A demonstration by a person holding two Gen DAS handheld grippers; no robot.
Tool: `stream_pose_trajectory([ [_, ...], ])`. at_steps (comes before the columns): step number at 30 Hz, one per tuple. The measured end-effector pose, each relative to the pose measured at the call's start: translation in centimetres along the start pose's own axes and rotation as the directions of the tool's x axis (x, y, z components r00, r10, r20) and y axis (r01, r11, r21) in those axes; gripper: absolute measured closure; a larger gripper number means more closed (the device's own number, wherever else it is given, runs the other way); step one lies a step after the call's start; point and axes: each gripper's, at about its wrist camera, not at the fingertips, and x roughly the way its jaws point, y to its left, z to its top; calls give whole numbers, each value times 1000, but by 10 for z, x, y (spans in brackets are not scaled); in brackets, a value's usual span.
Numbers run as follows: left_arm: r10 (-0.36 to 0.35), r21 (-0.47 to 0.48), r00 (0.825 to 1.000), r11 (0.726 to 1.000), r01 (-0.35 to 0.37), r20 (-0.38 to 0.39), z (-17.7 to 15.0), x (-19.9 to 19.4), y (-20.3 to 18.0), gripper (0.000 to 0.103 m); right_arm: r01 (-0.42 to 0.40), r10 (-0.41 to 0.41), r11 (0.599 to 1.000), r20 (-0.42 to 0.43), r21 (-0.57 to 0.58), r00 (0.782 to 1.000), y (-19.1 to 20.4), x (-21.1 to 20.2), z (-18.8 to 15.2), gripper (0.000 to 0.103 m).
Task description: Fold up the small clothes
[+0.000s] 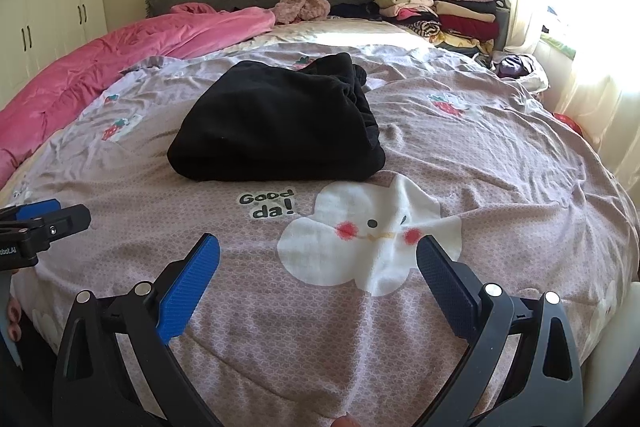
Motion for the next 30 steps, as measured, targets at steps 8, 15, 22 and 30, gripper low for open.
stream_pose_trajectory([
  [8,1,3,1000,1000,-1,3,0,-1,-1,9,-8,8,1000,5,-5,1000,0,-2,1,5],
  [15,4,4,1000,1000,-4,3,0,-1,-2,9,-10,10,1000,1,-10,1000,1,-3,2,5],
  [22,4,1,1000,1000,-4,3,0,-2,-1,9,-11,11,1000,7,-16,1000,1,-4,2,5],
  [30,4,2,1000,1000,-4,3,0,-2,0,9,-14,14,1000,5,-19,1000,2,-4,3,5],
])
